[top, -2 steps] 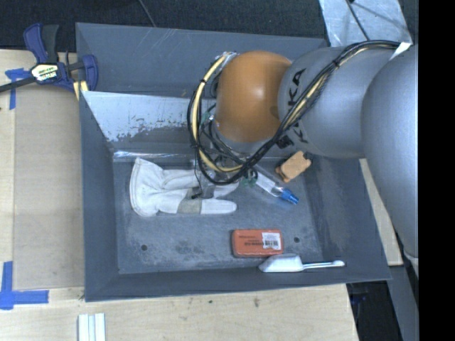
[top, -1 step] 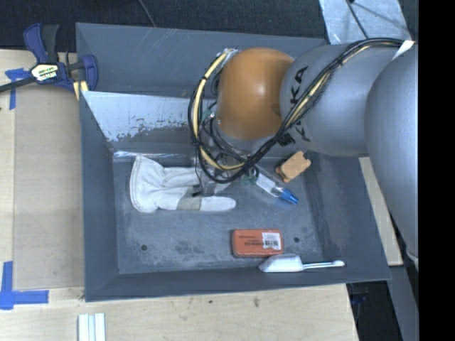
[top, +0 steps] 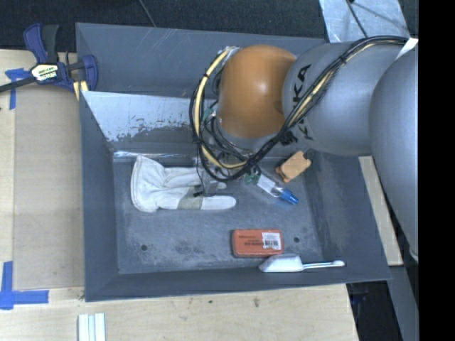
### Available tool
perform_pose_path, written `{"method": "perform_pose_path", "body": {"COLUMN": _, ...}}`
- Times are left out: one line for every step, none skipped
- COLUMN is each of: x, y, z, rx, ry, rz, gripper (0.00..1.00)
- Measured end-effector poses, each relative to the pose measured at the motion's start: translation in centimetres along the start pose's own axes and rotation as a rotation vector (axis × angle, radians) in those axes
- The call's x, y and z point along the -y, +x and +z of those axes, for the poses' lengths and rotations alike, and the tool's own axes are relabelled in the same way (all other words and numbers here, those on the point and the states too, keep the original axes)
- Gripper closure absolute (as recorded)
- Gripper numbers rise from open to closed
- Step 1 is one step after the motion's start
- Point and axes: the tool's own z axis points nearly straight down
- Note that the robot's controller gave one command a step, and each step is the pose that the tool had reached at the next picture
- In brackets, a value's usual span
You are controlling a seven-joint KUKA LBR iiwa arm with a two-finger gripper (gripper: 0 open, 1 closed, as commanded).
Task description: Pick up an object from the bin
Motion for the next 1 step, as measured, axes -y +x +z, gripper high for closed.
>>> {"method": "perform_pose_path", "body": {"x": 0.01, "y": -0.01, "z": -1.52, "rx": -0.001, "ry": 0.000, "rz": 0.001, "gripper": 1.00}}
